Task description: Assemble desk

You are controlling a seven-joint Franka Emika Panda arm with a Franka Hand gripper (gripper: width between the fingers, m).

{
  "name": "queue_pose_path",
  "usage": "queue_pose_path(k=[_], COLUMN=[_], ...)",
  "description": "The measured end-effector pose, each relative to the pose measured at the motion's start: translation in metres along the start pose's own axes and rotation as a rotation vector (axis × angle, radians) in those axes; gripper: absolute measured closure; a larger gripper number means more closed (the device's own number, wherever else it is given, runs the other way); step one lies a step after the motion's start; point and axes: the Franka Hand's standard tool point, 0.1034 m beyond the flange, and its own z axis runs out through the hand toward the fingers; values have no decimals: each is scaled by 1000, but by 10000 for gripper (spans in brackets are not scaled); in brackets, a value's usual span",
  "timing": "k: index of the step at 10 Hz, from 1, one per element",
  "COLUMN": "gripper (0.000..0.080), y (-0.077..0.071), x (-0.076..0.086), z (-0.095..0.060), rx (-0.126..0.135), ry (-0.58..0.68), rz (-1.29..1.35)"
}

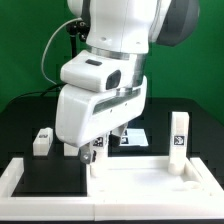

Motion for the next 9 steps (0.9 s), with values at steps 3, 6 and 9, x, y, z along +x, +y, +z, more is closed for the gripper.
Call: queue_pose_path(k=[3,6,9], gripper=[151,151,151], y=[11,6,3], x=[-60,-90,-91], z=[-5,-7,-4], rx=[53,109,137], ry=[26,1,-7], rz=[292,633,857])
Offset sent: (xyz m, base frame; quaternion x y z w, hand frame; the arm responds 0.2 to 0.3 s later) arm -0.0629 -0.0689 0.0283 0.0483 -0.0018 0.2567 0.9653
